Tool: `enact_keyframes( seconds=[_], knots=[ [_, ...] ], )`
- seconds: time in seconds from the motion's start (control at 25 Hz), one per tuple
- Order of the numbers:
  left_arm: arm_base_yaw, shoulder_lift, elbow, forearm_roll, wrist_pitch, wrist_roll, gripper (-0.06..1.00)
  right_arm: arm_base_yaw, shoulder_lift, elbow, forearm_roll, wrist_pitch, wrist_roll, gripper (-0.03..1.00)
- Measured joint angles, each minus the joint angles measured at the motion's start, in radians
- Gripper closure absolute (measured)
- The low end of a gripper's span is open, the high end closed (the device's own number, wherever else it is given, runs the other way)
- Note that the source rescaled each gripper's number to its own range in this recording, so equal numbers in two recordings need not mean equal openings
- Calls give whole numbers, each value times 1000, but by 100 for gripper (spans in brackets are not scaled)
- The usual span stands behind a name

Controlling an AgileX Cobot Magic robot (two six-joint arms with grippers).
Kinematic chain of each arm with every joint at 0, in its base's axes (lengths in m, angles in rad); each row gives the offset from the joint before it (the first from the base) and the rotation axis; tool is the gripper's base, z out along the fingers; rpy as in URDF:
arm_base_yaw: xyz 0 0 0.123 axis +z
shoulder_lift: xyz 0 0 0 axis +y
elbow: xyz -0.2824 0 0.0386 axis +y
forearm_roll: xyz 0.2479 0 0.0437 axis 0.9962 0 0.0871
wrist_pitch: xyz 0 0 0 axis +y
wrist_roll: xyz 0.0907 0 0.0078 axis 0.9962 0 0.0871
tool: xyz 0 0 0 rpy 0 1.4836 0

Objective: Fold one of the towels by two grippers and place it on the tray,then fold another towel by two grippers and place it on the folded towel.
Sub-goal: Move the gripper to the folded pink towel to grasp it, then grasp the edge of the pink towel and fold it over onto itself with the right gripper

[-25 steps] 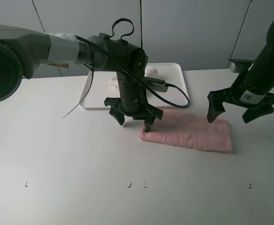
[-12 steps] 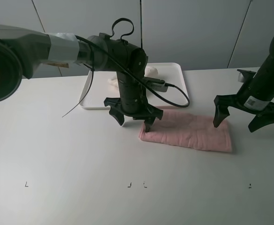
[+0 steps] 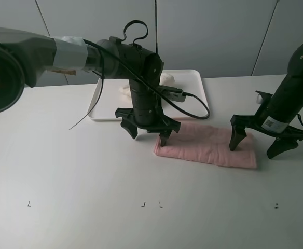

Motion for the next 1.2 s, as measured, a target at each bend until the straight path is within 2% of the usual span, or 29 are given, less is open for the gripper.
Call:
enact_keyframes(
  seconds=[0.12,0.36,0.68,0.76,0.92,1.08,1.2],
  knots=[
    [0,0,0,0,0,2,-5,0,1,0,39,0,-24,-2],
    [0,0,0,0,0,14,-5,0,8,0,71,-17,-49,25],
    [0,0,0,0,-2,18,-5,0,11,0,86,-47,-49,28],
    [0,0,0,0,-2,18,-5,0,11,0,93,-52,-49,33],
    [0,0,0,0,-4,20,-5,18,11,0,93,-65,-58,60],
    [0,0,0,0,-4,24,-5,62,11,0,86,-90,-75,92],
    [0,0,0,0,-4,26,-5,73,11,0,77,-98,-78,95]
  ],
)
